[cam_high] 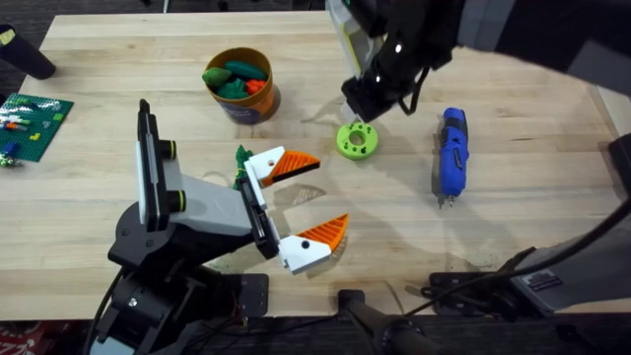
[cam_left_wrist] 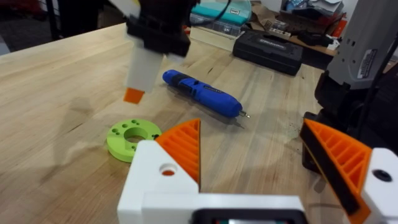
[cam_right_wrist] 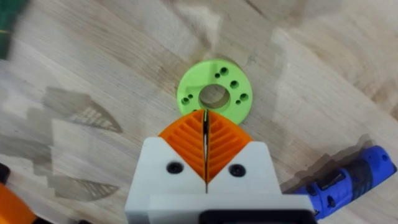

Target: Pick up the gripper from the table and insert it into the empty holder that is missing its gripper. Then pick up a screw, insert it into the mounting hole, and use the screwdriver to tighten it. Finally, clean up the table by picking up the vegetable and placing it into the bucket.

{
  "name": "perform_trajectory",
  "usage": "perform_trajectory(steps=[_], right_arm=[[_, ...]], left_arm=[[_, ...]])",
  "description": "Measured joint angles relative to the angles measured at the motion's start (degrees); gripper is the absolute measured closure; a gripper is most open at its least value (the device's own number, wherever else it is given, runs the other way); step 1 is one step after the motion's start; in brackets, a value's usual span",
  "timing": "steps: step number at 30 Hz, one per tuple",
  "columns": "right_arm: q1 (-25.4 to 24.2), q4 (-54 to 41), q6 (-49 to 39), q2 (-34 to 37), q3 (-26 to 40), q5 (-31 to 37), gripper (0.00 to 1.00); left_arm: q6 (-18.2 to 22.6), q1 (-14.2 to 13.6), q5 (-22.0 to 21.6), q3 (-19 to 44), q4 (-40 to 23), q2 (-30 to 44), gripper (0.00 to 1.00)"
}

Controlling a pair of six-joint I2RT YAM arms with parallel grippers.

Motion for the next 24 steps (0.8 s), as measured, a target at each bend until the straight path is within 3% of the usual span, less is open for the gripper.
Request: perform_trajectory(steps=[11, 12, 16, 18, 19, 24], right_arm=[[0.0, -0.81, 0.0, 0.16, 0.67, -0.17, 0.971], [-0.02, -0.79, 0.1, 0.18, 0.67, -0.17, 0.885], [0.0, -0.9, -0.02, 0.16, 0.67, -0.21, 0.3], [0.0, -0.98, -0.2, 0.16, 0.67, -0.23, 0.059], [0.0, -1.04, -0.26, 0.16, 0.67, -0.23, 0.018], [0.0, -3.29, -0.19, 0.18, 0.67, -0.32, 0.008]], left_arm=[[-0.04, 0.0, -0.02, 0.0, 0.04, 0.0, 0.015], [-0.04, 0.0, 0.0, 0.0, 0.04, 0.0, 0.015], [-0.04, 0.0, -0.02, 0.0, 0.04, 0.0, 0.015], [-0.04, 0.0, 0.0, 0.0, 0.04, 0.0, 0.015], [-0.06, 0.0, 0.0, 0.0, 0.04, 0.0, 0.015], [-0.04, 0.0, 0.0, 0.0, 0.04, 0.0, 0.015]])
